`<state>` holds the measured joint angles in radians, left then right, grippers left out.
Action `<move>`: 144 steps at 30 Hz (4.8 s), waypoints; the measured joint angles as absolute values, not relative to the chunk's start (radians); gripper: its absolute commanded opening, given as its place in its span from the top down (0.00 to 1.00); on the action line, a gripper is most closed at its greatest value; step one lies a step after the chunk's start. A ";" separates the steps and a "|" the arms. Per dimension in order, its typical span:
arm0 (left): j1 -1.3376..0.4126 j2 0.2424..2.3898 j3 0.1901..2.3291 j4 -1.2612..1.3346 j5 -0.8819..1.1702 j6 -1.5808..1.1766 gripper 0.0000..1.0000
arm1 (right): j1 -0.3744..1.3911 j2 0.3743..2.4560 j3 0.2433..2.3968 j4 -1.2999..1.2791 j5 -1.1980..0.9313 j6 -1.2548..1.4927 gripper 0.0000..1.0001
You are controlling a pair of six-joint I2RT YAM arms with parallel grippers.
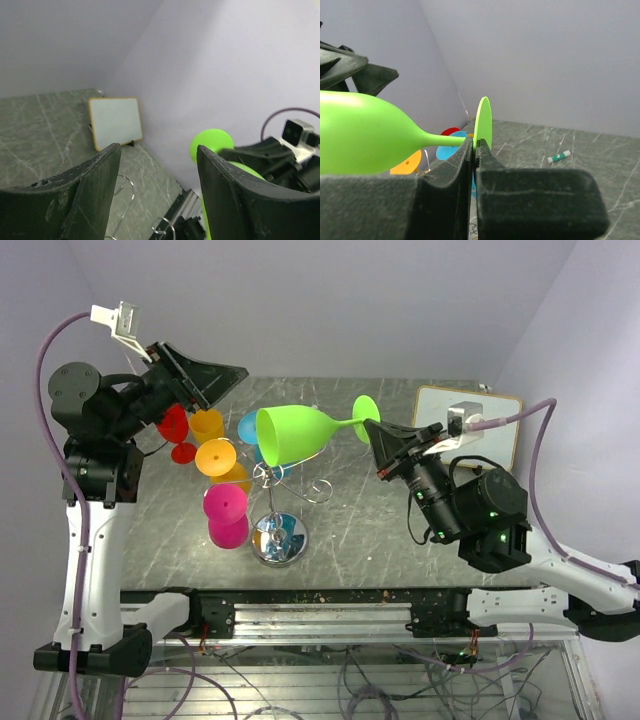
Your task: Take the wine glass off the wine glass rack
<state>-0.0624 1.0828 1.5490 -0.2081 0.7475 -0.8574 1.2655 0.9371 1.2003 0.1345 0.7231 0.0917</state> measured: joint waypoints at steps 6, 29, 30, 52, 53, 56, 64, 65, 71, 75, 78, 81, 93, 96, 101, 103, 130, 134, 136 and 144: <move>-0.101 1.051 1.549 -0.229 0.808 -0.825 0.29 | 1.265 1.014 1.247 0.172 0.776 0.072 1.00; -0.102 0.989 1.466 -0.264 0.837 -0.781 0.61 | 1.261 1.081 1.286 0.260 0.741 0.096 1.00; -0.102 0.988 1.470 -0.271 0.837 -0.777 0.63 | 1.261 1.094 1.296 0.262 0.734 0.093 1.00; -0.107 0.952 1.620 -0.633 0.488 -0.596 0.93 | 1.258 1.124 1.222 0.430 0.792 -0.098 0.49; -0.107 0.946 1.637 -0.658 0.430 -0.585 0.93 | 1.258 1.112 1.206 0.438 0.804 -0.109 0.49; -0.107 0.901 1.674 -0.727 0.205 -0.556 0.93 | 1.258 1.063 1.150 0.453 0.845 -0.136 0.48; -0.107 0.765 1.674 -0.807 -0.249 -0.498 0.93 | 1.258 0.963 1.082 0.435 0.912 -0.139 0.46; -0.107 0.764 1.674 -0.813 -0.295 -0.493 0.93 | 1.258 0.957 1.079 0.432 0.915 -0.139 0.45; -0.107 0.804 1.591 -0.859 -0.471 -0.498 0.93 | 1.258 0.926 1.075 0.383 0.927 -0.124 0.43; -0.107 0.901 1.553 -0.911 -0.508 -0.517 0.93 | 1.258 0.914 1.068 0.352 0.931 -0.104 0.43; -0.107 0.994 1.534 -0.951 -0.534 -0.551 0.93 | 1.258 0.910 1.064 0.334 0.933 -0.096 0.42; -0.104 1.059 1.493 -0.982 -0.552 -0.589 0.93 | 1.258 0.910 1.064 0.310 0.935 -0.086 0.42; -0.002 1.055 1.430 -1.048 -0.657 -0.747 0.93 | 1.258 0.899 1.052 0.263 0.950 -0.063 0.42; 0.037 1.092 1.430 -1.041 -0.645 -0.754 0.93 | 1.258 0.901 1.052 0.262 0.952 -0.062 0.42; 0.113 1.171 1.426 -1.019 -0.579 -0.776 0.93 | 1.258 0.904 1.052 0.249 0.952 -0.055 0.42; 0.150 1.200 1.418 -0.999 -0.549 -0.783 0.93 | 1.258 0.902 1.052 0.244 0.955 -0.051 0.42; 0.234 1.427 1.213 -0.677 -0.426 -0.643 0.93 | 1.258 0.857 1.013 0.220 0.986 -0.042 0.41; 0.234 1.443 1.212 -0.676 -0.414 -0.632 0.93 | 1.258 0.876 1.013 0.219 0.988 -0.045 0.41; 0.234 1.444 1.211 -0.675 -0.405 -0.628 0.93 | 1.258 0.886 1.012 0.219 0.988 -0.045 0.41; 0.234 1.463 1.211 -0.670 -0.374 -0.617 0.93 | 1.258 0.890 1.011 0.228 0.988 -0.051 0.41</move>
